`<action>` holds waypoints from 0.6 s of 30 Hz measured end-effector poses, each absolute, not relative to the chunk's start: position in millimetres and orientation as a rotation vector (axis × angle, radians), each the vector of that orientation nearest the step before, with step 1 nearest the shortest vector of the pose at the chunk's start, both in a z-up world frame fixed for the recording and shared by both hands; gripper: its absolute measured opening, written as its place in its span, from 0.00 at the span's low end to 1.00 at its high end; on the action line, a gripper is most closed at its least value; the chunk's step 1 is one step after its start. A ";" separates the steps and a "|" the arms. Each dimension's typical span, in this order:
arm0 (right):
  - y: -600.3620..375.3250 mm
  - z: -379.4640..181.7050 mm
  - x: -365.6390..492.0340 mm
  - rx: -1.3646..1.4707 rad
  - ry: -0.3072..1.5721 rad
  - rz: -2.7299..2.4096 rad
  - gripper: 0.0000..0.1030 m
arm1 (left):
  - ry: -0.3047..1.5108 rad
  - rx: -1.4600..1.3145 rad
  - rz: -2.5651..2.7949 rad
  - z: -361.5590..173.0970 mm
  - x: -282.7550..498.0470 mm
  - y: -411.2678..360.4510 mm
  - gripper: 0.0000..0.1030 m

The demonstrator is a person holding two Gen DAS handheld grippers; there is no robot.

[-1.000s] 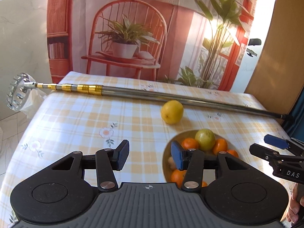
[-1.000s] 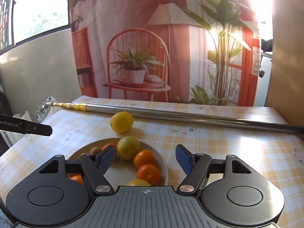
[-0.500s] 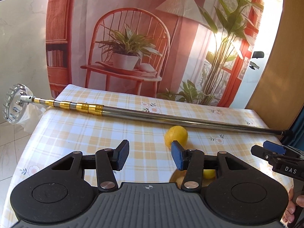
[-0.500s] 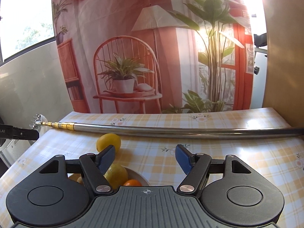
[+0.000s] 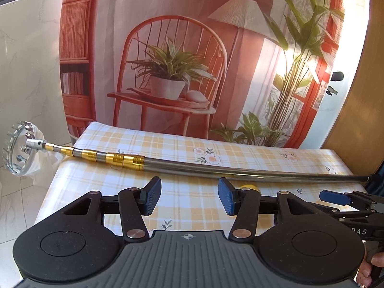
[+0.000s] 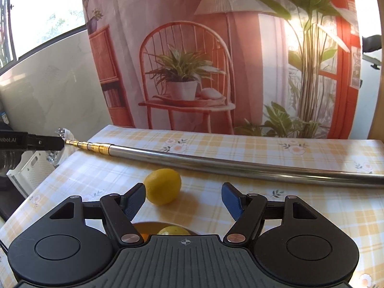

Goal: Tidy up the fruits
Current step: 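Move the right tool to the last loose yellow lemon and grasp it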

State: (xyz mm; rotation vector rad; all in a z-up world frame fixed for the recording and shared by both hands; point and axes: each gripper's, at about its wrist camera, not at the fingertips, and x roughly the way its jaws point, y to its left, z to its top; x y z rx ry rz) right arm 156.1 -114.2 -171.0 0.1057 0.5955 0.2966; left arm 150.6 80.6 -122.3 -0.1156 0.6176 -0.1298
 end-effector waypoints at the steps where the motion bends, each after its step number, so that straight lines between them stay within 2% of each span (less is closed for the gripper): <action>1: -111.9 -171.7 163.3 0.121 0.619 0.306 0.65 | 0.624 -0.122 -0.129 -126.1 152.5 82.4 0.53; 18: -60.0 -198.5 251.1 0.139 0.859 0.342 0.64 | 0.751 -0.154 -0.156 -165.1 206.7 96.5 0.54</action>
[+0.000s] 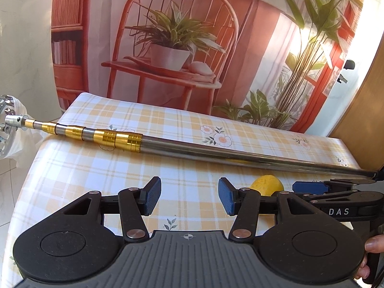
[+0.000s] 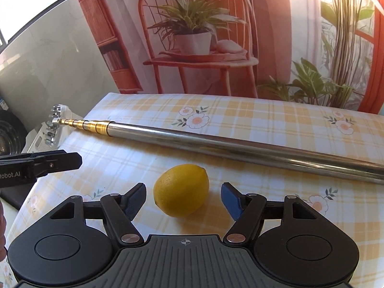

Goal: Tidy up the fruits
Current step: 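Move the right tool to the last loose yellow lemon and grasp it, then carry the lemon with the right tool over the plate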

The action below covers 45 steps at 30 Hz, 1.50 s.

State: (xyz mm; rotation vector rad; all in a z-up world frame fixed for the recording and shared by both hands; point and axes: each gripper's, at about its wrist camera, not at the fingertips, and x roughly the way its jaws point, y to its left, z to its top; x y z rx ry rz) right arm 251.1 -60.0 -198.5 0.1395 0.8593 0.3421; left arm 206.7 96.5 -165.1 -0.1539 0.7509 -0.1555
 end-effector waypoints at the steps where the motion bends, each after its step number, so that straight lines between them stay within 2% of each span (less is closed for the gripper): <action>1: -61.0 -200.8 254.8 0.149 0.876 0.335 0.64 | 0.760 -0.155 -0.152 -167.7 209.2 96.8 0.54; 8: -64.6 -214.9 275.5 0.252 0.956 0.350 0.63 | 0.806 -0.157 -0.155 -180.4 219.4 95.5 0.54; 11: -57.3 -217.6 280.5 0.245 0.976 0.377 0.57 | 0.844 -0.170 -0.153 -188.3 222.7 94.9 0.56; 16: -47.9 -218.0 287.5 0.193 0.993 0.371 0.55 | 0.869 -0.191 -0.141 -192.0 223.4 100.9 0.67; 18: -44.4 -216.0 285.5 0.173 0.994 0.364 0.55 | 0.880 -0.204 -0.135 -192.1 223.3 104.1 0.68; 24: -39.7 -200.9 261.8 0.097 0.932 0.349 0.55 | 0.883 -0.204 -0.124 -184.0 216.1 105.2 0.69; 37: -63.5 -163.2 186.6 0.108 0.787 0.325 0.55 | 0.805 -0.163 -0.111 -151.0 175.8 87.6 0.86; 45: -81.7 -155.9 148.1 0.133 0.741 0.309 0.55 | 0.773 -0.158 -0.092 -142.0 160.6 77.8 0.88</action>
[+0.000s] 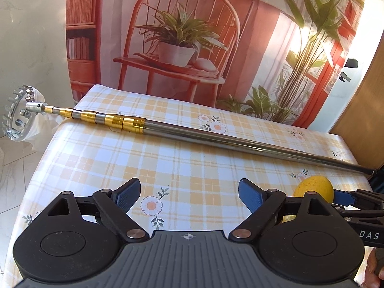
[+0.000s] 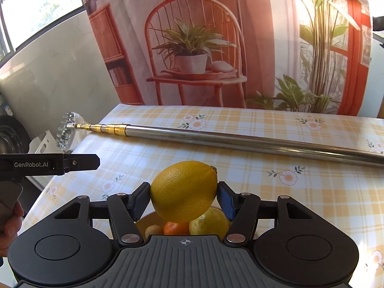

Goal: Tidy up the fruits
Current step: 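Carry the lemon with the right tool over the plate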

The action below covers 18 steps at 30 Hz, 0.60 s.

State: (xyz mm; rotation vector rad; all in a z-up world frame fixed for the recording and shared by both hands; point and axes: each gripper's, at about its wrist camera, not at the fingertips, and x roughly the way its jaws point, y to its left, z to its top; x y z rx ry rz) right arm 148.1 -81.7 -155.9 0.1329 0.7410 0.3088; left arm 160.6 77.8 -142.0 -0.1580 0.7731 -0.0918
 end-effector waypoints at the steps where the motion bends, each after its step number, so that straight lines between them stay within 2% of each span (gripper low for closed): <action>1: -83.5 -155.8 144.9 0.133 0.739 0.305 0.55 | 0.773 -0.157 -0.093 -141.6 159.6 76.4 0.88; 18: -105.2 -170.9 97.8 0.173 0.735 0.277 0.55 | 0.763 -0.047 -0.172 -140.5 122.0 50.5 0.88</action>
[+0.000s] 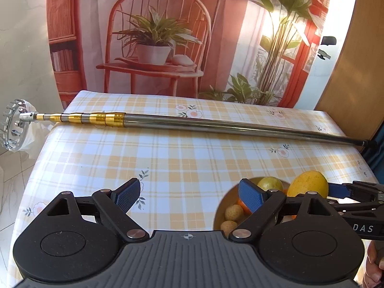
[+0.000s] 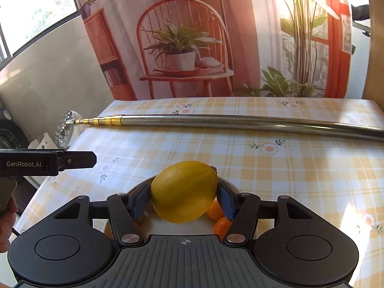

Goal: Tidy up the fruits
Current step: 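Carry the lemon with the right tool over the plate, then lower the lemon into the plate and open the right tool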

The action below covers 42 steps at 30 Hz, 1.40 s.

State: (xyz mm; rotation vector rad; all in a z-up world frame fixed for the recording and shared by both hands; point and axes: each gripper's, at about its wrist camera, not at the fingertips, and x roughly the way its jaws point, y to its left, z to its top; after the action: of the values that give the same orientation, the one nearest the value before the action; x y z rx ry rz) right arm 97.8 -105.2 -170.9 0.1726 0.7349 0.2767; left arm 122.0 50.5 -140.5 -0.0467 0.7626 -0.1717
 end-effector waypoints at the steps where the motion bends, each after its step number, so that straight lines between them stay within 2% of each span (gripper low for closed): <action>1: -106.3 -173.3 96.1 0.184 0.738 0.280 0.55 | 0.760 -0.038 -0.179 -140.4 120.1 48.8 0.88; 25: -93.7 -211.9 110.8 0.169 0.918 0.315 0.55 | 0.759 -0.010 -0.189 -144.0 109.2 42.2 0.88; 42: -92.3 -197.9 104.6 0.144 0.888 0.291 0.56 | 0.723 -0.031 -0.170 -130.9 93.9 45.5 0.88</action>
State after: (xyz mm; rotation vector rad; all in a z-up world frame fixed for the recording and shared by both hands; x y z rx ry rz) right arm 104.6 -92.3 -197.9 0.1444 0.8883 0.2906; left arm 93.9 45.5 -130.9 -0.0307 0.7226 -0.1703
